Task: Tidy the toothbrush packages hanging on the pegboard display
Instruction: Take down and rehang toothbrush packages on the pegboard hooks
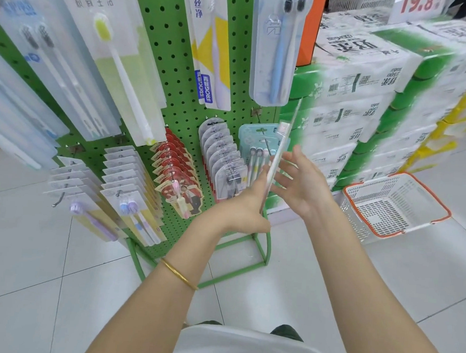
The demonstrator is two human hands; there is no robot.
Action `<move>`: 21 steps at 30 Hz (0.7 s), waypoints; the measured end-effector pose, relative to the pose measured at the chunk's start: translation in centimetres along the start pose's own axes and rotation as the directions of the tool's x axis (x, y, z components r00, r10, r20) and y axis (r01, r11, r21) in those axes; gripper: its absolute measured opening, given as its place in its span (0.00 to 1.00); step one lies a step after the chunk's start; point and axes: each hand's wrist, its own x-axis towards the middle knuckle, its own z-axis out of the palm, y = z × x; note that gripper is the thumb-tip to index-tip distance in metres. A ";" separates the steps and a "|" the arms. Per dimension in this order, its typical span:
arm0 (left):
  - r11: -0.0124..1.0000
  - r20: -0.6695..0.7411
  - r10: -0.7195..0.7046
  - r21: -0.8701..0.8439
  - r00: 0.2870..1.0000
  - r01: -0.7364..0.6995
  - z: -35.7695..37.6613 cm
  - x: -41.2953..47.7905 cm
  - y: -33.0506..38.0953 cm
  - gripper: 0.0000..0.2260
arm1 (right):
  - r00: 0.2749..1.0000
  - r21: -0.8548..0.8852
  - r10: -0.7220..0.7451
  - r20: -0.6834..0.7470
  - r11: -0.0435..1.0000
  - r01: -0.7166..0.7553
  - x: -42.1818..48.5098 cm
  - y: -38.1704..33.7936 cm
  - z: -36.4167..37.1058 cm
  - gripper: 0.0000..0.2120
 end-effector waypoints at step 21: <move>0.854 -0.301 -0.088 -0.514 0.949 -0.084 -3.3 -1.1 1.0 0.16 | 0.971 -0.337 -0.006 0.240 0.937 0.090 -1.6 0.6 -0.5 0.06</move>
